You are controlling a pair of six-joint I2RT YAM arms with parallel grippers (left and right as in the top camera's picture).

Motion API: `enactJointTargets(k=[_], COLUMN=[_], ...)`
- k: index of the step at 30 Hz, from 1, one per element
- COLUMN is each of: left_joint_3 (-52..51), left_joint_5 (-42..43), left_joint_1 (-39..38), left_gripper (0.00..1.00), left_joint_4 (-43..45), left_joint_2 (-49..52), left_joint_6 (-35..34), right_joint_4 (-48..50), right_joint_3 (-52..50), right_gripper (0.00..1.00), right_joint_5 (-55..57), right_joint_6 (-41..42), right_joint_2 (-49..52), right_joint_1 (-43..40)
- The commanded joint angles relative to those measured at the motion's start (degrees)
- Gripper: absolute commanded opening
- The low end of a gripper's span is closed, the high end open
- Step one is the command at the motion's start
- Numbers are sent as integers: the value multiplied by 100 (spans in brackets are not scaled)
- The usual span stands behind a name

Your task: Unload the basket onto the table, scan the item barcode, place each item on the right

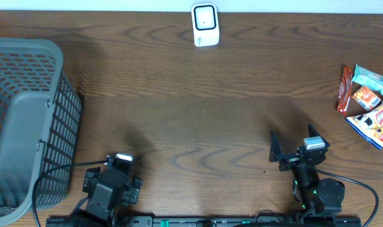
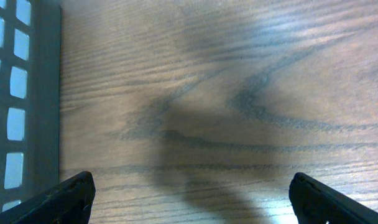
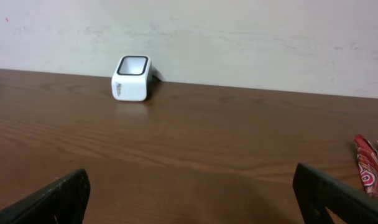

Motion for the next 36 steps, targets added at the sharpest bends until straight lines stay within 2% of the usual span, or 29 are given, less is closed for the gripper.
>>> enactJointTargets(k=[1,4,10,18,21,23,29,36], left_joint_3=[28,26,-166,-1434,-1757,-1910,-1952,-1952], left_joint_5=[-70,190,487,925,1032,1029,1025,1027], left_joint_1=[48,186,542,1106,1237,1290,1423,1467], left_gripper=[100,100,100,100,100,100,100,100], left_joint_4=[-52,376,2013,4780,5490,5668,5206,5228], left_joint_2=[-181,-310,-651,-1158,-1244,-1322,-1349,-1349], left_joint_6=[-72,-74,-70,-70,-70,-70,-63,39], right_joint_4=[-28,-26,-26,-28,-28,-28,-28,-28], right_joint_3=[-4,-4,-4,-4,-4,-4,-4,-4], right_gripper=[99,99,99,99,99,99,99,99], right_joint_5=[22,22,20,22,22,22,22,22], right_joint_6=[-24,-24,-24,-24,-24,-24,-24,-24], right_joint_2=[-15,-15,-15,-15,-15,-15,-15,-15], right_joint_1=[-68,-68,-68,-68,-68,-68,-68,-68])
